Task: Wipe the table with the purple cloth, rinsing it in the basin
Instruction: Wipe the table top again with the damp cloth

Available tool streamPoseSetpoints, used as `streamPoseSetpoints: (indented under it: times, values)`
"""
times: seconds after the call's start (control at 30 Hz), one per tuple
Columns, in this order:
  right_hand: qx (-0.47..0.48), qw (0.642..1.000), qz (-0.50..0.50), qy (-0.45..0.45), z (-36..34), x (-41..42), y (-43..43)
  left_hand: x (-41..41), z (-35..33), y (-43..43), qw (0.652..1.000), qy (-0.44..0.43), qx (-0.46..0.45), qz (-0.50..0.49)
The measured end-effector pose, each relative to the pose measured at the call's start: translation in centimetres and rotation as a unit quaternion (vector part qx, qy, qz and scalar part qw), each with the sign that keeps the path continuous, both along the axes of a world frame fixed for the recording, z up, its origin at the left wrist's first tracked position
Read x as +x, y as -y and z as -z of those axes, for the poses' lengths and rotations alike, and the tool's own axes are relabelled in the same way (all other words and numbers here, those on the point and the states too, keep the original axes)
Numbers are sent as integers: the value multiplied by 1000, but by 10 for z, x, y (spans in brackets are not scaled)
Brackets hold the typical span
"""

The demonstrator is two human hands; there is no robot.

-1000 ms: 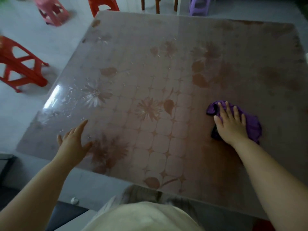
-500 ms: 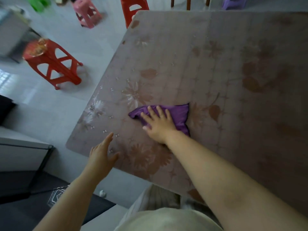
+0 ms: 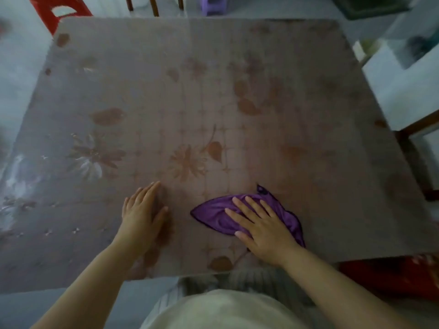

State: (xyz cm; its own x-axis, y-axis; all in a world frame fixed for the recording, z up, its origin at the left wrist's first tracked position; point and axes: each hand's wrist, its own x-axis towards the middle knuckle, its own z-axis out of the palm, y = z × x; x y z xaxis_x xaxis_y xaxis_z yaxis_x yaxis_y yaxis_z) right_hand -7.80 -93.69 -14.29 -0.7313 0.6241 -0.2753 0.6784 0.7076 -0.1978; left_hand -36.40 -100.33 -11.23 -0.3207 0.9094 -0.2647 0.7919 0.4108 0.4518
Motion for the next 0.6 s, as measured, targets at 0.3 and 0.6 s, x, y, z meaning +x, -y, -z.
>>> streamPoseSetpoints:
  times: [0.3, 0.6]
  values:
    - [-8, 989, 150, -8, -7, 56, -94, 112, -4, -51, 993, -6, 53, 109]
    - [-79, 973, -197, -87, -4, 178, -95, 299, 20, -98, 996, -25, 74, 40]
